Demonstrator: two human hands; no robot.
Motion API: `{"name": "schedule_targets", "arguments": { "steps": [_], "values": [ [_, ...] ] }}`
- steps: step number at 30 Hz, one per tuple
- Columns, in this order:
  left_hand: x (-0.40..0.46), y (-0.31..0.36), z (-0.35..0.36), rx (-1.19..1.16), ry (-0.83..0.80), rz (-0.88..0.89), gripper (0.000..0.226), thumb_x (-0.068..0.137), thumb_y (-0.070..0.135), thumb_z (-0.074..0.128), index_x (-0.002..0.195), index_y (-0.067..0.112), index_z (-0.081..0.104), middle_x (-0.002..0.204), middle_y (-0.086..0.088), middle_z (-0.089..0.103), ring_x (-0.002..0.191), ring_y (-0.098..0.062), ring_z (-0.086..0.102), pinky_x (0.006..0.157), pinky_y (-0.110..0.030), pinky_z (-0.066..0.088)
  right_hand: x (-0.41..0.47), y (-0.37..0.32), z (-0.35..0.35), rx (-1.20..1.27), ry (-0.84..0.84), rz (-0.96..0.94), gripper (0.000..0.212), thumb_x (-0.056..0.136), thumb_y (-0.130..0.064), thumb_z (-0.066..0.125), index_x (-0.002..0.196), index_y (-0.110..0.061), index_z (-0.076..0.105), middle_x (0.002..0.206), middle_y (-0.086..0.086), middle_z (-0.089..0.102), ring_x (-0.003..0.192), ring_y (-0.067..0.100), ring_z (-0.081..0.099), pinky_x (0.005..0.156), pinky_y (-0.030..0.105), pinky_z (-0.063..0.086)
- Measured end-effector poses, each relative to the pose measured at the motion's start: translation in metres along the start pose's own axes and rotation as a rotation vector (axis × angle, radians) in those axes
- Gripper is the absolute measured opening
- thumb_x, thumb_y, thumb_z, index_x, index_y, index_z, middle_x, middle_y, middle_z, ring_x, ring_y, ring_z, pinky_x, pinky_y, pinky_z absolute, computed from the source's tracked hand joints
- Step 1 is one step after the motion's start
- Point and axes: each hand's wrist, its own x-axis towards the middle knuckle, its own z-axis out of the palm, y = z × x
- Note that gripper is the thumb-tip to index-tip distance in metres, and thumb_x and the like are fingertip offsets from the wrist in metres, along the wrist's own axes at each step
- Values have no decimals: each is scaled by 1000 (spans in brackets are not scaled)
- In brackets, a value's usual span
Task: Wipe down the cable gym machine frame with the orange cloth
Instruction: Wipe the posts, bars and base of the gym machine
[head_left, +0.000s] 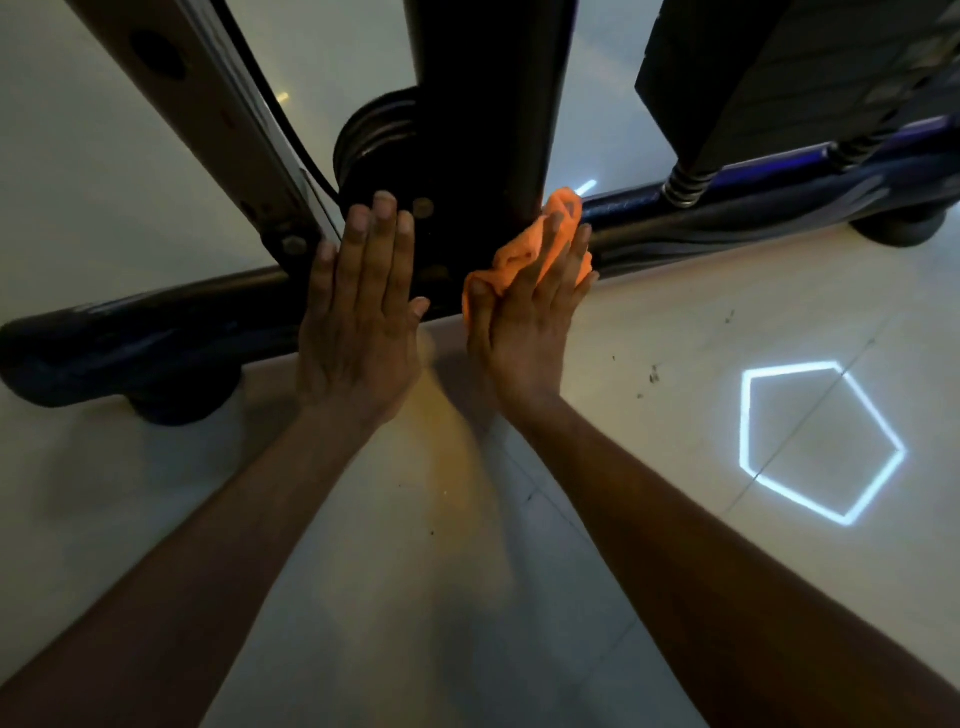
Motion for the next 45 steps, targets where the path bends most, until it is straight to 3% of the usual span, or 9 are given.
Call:
{"name": "schedule_targets", "arguments": {
  "steps": [5, 13, 17, 20, 22, 26, 31, 38, 45],
  "values": [
    [-3, -3, 2, 1, -39, 16, 83, 115, 39, 38, 165, 9, -21, 176, -10, -16, 158, -22, -32, 130, -42, -16, 2, 49, -13, -259, -113, -282, 102, 112, -44, 57, 168, -22, -24, 174, 35, 9, 163, 54, 7, 128, 75, 5],
    [-12, 2, 6, -16, -24, -4, 81, 115, 37, 41, 169, 7, -11, 179, -15, -3, 165, -27, -8, 132, -43, -12, -2, -4, -3, 11, -27, 36, 78, 114, -38, 46, 168, 4, 8, 177, 30, 2, 166, 46, -4, 131, 66, 3],
    [-24, 8, -5, -176, -18, -10, 78, 111, 24, 51, 170, 4, 4, 179, -18, 3, 166, -31, 0, 134, -49, 1, -9, 9, -27, 70, -131, -1, 72, 117, -40, 39, 172, -10, 5, 181, 15, 0, 168, 35, -5, 125, 65, 35],
    [-46, 5, -13, -326, -10, -35, 75, 105, 11, 60, 168, 1, 20, 177, -19, 15, 166, -29, 7, 134, -48, 7, -20, -19, -36, 227, -78, 19, 68, 117, -39, 37, 172, -17, 2, 181, 16, 0, 168, 34, 12, 114, 45, 53],
    [-61, -5, -19, -354, 2, -84, 70, 104, 7, 62, 165, -1, 28, 175, -19, 21, 165, -29, 12, 134, -48, 10, -31, -38, -23, 279, -60, 6, 69, 116, -40, 37, 170, -17, 2, 180, 22, -4, 168, 37, 6, 123, 38, 44],
    [-74, -36, -26, -340, 63, -231, 60, 103, 7, 61, 158, -3, 39, 171, -20, 31, 163, -34, 22, 132, -55, 18, -44, -62, 21, 235, -39, 84, 69, 115, -33, 47, 172, -11, 14, 176, 28, -14, 165, 42, -17, 127, 72, 20],
    [-54, -67, -12, -279, 10, -375, 56, 106, 18, 50, 159, 2, 39, 169, -16, 36, 163, -34, 22, 133, -55, 12, -38, -103, 58, 123, 64, 203, 71, 115, -39, 37, 169, 1, 14, 171, 39, -13, 159, 43, -27, 131, 57, -17],
    [-54, -81, -7, -238, -75, -292, 58, 107, 27, 44, 162, 10, 37, 169, -10, 37, 162, -31, 22, 134, -50, 6, -65, -35, 51, -155, -232, -279, 70, 112, -34, 40, 172, -15, 10, 179, 23, -1, 162, 42, -21, 129, 72, 3],
    [-53, -89, -11, -232, -131, -250, 56, 111, 32, 40, 163, 12, 36, 169, -9, 37, 161, -30, 25, 133, -52, 10, -56, -117, 71, 110, -99, 158, 60, 116, -39, 35, 172, -21, 23, 181, 17, -7, 165, 38, -20, 126, 61, -16]
  ]
}}
